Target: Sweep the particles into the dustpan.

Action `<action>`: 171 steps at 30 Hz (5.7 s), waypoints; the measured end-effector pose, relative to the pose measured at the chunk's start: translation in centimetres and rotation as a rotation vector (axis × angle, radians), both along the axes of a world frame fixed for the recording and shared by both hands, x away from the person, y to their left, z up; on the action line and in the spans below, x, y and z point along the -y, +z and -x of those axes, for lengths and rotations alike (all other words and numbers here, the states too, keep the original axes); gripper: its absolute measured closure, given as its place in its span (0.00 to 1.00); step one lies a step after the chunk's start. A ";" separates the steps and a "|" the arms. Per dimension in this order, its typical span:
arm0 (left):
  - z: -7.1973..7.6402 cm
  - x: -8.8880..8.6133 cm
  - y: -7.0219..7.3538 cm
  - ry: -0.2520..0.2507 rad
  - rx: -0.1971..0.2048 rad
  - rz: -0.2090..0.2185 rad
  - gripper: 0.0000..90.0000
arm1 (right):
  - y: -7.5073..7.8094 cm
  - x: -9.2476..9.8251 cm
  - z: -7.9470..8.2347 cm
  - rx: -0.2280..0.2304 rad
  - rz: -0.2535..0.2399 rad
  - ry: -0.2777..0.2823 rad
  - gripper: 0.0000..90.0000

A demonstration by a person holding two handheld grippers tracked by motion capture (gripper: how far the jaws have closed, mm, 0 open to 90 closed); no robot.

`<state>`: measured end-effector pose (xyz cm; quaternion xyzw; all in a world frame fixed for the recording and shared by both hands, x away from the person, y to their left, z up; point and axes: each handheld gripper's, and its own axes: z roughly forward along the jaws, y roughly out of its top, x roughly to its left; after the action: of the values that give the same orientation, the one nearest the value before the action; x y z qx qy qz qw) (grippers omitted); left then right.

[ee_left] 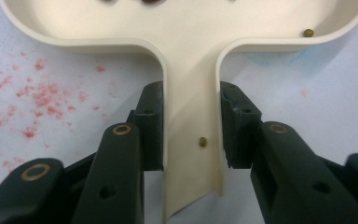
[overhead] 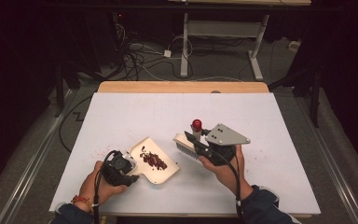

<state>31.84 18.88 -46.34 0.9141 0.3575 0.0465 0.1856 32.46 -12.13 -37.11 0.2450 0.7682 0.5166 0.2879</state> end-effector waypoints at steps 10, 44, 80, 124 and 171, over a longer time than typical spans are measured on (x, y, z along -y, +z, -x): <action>0.4 0.2 0.0 0.003 -0.001 -0.006 0.71 | -1.3 -1.1 2.5 -0.072 0.035 0.054 0.77; 1.0 0.7 0.7 -0.014 0.003 -0.075 0.71 | -1.2 -1.0 2.8 -0.114 -0.043 0.089 0.77; -0.2 -1.5 0.3 0.101 0.020 0.001 0.71 | 0.4 4.4 -0.2 -0.037 -0.077 -0.037 0.77; -3.8 -5.2 -0.4 0.379 0.052 0.059 0.70 | 3.1 15.9 -0.3 -0.203 -0.005 0.040 0.77; 3.7 -3.6 0.7 0.126 0.464 0.269 0.22 | -3.3 13.5 -16.2 -0.485 0.100 -0.291 0.66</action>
<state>28.12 22.49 -45.60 0.8220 0.3646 0.2181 0.3792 48.68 -25.64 -40.44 0.4546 0.7960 0.3576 0.1785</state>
